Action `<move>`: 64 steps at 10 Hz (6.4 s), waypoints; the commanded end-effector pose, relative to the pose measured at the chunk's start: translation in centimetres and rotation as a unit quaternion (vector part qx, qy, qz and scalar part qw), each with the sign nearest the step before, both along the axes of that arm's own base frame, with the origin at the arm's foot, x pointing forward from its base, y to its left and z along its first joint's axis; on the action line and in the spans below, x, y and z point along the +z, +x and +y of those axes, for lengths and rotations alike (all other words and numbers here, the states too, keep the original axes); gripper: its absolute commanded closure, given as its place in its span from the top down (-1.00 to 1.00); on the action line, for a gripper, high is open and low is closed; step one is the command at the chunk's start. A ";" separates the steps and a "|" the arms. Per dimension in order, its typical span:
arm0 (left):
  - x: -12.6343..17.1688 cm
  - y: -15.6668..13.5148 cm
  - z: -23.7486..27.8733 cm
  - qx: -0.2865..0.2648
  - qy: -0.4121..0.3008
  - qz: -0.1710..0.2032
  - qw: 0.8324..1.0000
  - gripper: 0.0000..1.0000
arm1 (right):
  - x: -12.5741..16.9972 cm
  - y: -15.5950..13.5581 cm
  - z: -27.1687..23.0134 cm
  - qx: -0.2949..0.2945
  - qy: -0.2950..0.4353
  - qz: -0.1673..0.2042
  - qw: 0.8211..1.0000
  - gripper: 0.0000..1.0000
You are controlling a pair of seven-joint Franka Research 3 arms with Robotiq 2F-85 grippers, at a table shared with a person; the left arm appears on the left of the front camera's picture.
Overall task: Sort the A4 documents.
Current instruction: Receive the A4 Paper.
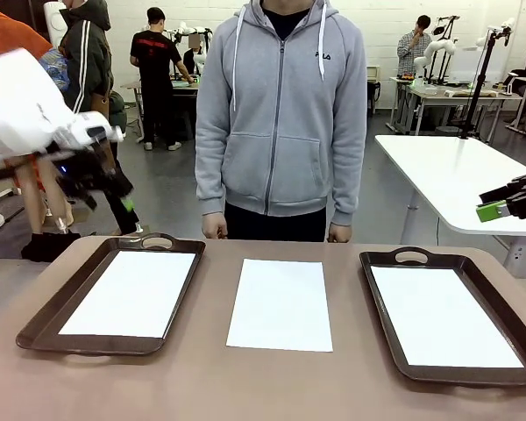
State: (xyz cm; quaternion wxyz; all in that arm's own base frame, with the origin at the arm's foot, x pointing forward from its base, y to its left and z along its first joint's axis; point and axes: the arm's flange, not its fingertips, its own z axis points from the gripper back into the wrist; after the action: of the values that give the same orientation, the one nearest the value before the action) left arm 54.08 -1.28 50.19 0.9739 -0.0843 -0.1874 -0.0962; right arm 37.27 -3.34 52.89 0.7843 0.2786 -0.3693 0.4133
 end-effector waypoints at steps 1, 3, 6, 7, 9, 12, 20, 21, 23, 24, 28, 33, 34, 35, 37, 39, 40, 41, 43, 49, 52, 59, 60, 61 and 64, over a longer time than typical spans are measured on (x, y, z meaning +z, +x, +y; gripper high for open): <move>3.1 -5.7 1.9 -0.041 -0.016 -0.097 0.994 1.00 | 0.0 0.0 0.0 0.001 0.001 0.000 1.000 1.00; 5.8 -10.3 2.4 -0.093 -0.041 -0.196 0.975 1.00 | 0.0 0.0 0.0 0.001 0.001 0.000 1.000 1.00; 7.0 -13.7 2.6 -0.181 -0.088 -0.271 0.941 1.00 | 0.0 0.0 0.0 0.001 0.001 0.000 1.000 1.00; 6.9 -14.1 2.5 -0.177 -0.101 -0.279 0.939 1.00 | 0.0 0.0 0.0 0.001 0.001 0.000 1.000 1.00; 6.0 -14.5 0.8 -0.175 -0.101 -0.265 0.943 1.00 | 0.0 0.0 0.0 0.001 0.001 0.000 1.000 1.00; 5.4 -14.8 0.8 -0.164 -0.077 -0.242 0.953 1.00 | 0.0 0.0 0.0 0.001 0.001 0.000 1.000 1.00; 3.1 -14.6 -0.7 -0.183 -0.104 -0.192 0.959 1.00 | 0.0 0.0 0.0 0.001 0.001 0.000 1.000 1.00; 3.1 -14.6 -0.7 -0.184 -0.104 -0.190 0.959 1.00 | 0.0 0.0 0.0 0.001 0.001 0.000 1.000 1.00; 3.3 -14.6 -0.7 -0.187 -0.103 -0.193 0.958 1.00 | 0.0 0.0 0.0 0.001 0.001 0.000 1.000 1.00; 3.4 -14.8 -0.6 -0.196 -0.111 -0.193 0.955 1.00 | 0.0 0.0 0.0 0.001 0.001 0.000 1.000 1.00; 3.3 -14.7 -0.8 -0.193 -0.103 -0.194 0.956 1.00 | 0.0 0.0 0.0 0.001 0.001 0.000 1.000 1.00; 3.3 -14.7 -0.8 -0.193 -0.103 -0.194 0.956 1.00 | 0.0 0.0 0.0 0.001 0.001 0.000 1.000 1.00; 3.3 -14.7 -0.8 -0.193 -0.103 -0.194 0.956 1.00 | 0.0 0.0 0.0 0.001 0.001 0.000 1.000 1.00; 3.3 -14.7 -0.8 -0.193 -0.103 -0.194 0.956 1.00 | 0.0 0.0 0.0 0.001 0.001 0.000 1.000 1.00; 3.3 -14.7 -0.8 -0.193 -0.103 -0.194 0.956 1.00 | 0.0 0.0 0.0 0.001 0.001 0.000 1.000 1.00; 3.3 -14.7 -0.8 -0.193 -0.103 -0.194 0.956 1.00 | 0.0 0.0 0.0 0.001 0.001 0.000 1.000 1.00; 3.3 -14.7 -0.8 -0.193 -0.103 -0.194 0.956 1.00 | 0.0 0.0 0.0 0.001 0.001 0.000 1.000 1.00; 3.3 -14.7 -0.8 -0.193 -0.103 -0.194 0.956 1.00 | 0.0 0.0 0.0 0.001 0.001 0.000 1.000 1.00; 3.3 -14.7 -0.8 -0.193 -0.103 -0.194 0.956 1.00 | 0.0 0.0 0.0 0.001 0.001 0.000 1.000 1.00; 3.3 -14.7 -0.8 -0.193 -0.103 -0.194 0.956 1.00 | 0.0 0.0 0.0 0.001 0.001 0.000 1.000 1.00; 3.3 -14.7 -0.8 -0.193 -0.103 -0.194 0.956 1.00 | 0.0 0.0 0.0 0.001 0.001 0.000 1.000 1.00; 3.3 -14.7 -0.8 -0.193 -0.103 -0.194 0.956 1.00 | 0.0 0.0 0.0 0.001 0.001 0.000 1.000 1.00; 3.3 -14.7 -0.8 -0.193 -0.103 -0.194 0.956 1.00 | 0.0 0.0 0.0 0.001 0.001 0.000 1.000 1.00; 3.3 -14.7 -0.8 -0.193 -0.103 -0.194 0.956 1.00 | 0.0 0.0 0.0 0.001 0.001 0.000 1.000 1.00; 3.3 -14.7 -0.8 -0.193 -0.103 -0.194 0.956 1.00 | 0.0 0.0 0.0 0.001 0.001 0.000 1.000 1.00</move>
State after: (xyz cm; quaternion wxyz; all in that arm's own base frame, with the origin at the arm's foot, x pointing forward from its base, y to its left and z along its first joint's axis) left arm 39.33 -2.05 53.42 0.8682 -0.2015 -0.3577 -0.2787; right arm 37.27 -3.36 52.90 0.7844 0.2783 -0.3695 0.4131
